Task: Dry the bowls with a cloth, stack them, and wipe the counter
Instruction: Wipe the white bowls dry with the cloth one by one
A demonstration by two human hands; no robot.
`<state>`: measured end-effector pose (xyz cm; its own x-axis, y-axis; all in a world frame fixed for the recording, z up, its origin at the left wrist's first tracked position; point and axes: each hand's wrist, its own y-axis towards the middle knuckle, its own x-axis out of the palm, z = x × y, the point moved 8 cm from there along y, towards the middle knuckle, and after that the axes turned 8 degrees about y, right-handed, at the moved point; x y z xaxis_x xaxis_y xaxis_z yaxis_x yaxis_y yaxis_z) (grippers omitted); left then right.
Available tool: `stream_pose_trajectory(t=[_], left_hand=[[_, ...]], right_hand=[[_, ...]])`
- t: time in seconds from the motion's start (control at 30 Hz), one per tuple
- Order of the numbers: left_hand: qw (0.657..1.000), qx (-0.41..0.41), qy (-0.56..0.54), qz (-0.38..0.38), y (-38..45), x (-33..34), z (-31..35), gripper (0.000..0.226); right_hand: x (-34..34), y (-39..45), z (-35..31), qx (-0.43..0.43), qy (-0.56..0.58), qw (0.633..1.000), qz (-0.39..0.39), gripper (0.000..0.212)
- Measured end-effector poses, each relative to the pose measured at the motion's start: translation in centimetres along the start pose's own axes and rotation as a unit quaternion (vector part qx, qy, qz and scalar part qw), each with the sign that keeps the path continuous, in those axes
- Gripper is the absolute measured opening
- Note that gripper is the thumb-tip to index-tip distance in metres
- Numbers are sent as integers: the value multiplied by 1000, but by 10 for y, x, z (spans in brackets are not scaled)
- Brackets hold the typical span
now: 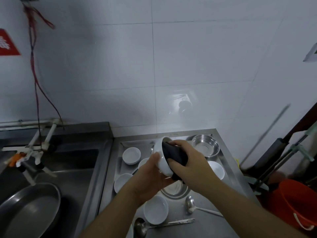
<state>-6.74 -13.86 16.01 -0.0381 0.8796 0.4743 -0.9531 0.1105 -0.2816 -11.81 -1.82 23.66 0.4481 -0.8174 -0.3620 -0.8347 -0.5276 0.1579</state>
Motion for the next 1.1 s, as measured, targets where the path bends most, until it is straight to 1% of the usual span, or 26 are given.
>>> stream_pose_trajectory(t=[0.07, 0.13, 0.17, 0.23, 0.3, 0.33, 0.4, 0.47, 0.5, 0.53, 0.57, 0.6, 0.67, 0.7, 0.77, 0.83, 0.87, 0.9, 0.97, 1.03, 1.1], left_hand=[[999, 7, -27, -28, -9, 8, 8, 85], [997, -3, -61, -55, -14, 13, 8, 86], [995, -9, -71, -63, -16, 15, 7, 83], [992, -11, -90, -86, -18, 22, 7, 73], [989, -10, -118, -84, -19, 27, 6, 65], [990, -9, -125, -70, -19, 28, 5, 64], [991, -7, -125, -45, -18, 27, 6, 65], [994, 11, -108, -28, -16, 22, 12, 68], [995, 27, -89, -20, -15, 21, 18, 73], [997, 45, -66, -13, -15, 21, 25, 81], [997, 58, -40, -4, -15, 22, 31, 93], [998, 66, -15, 7, -14, 21, 34, 102], [995, 89, 16, 30, -14, 21, 41, 113], [994, 103, 25, 32, -14, 22, 45, 114], [990, 127, 50, 24, -15, 24, 52, 113], [987, 146, 67, -2, -15, 26, 56, 106], [985, 153, 73, -17, -15, 26, 58, 104], [984, 155, 81, -31, -15, 26, 58, 106], [982, 154, 98, -51, -15, 27, 56, 112], [981, 156, 93, -68, -15, 27, 51, 116], [981, 163, 59, -84, -14, 25, 45, 115]], right_hand=[[-1, -3, -18, -67, -46, 996, -35, 56], [-1, -7, -39, -164, -128, 975, -75, 60], [0, -8, -50, -229, -183, 951, -95, 58], [3, -11, -65, -344, -274, 889, -126, 52], [7, -10, -72, -402, -333, 840, -149, 43], [9, -9, -73, -413, -356, 824, -155, 40], [12, -6, -74, -406, -395, 810, -155, 39], [13, 0, -75, -361, -434, 813, -142, 46], [14, 5, -74, -320, -455, 819, -140, 49], [16, 11, -71, -270, -472, 827, -145, 50], [17, 15, -68, -215, -476, 838, -157, 50], [18, 17, -66, -166, -463, 855, -165, 44], [15, 21, -64, -82, -409, 893, -169, 28], [12, 22, -63, -42, -373, 911, -171, 28], [3, 24, -60, 44, -285, 940, -184, 35], [-5, 22, -52, 136, -152, 962, -184, 37], [-7, 20, -45, 181, -54, 967, -170, 35], [-7, 17, -38, 225, 53, 961, -151, 31], [-3, 8, -26, 290, 224, 923, -119, 28], [10, -3, -21, 331, 340, 872, -123, 26], [22, -9, -23, 344, 442, 822, -106, 27]])
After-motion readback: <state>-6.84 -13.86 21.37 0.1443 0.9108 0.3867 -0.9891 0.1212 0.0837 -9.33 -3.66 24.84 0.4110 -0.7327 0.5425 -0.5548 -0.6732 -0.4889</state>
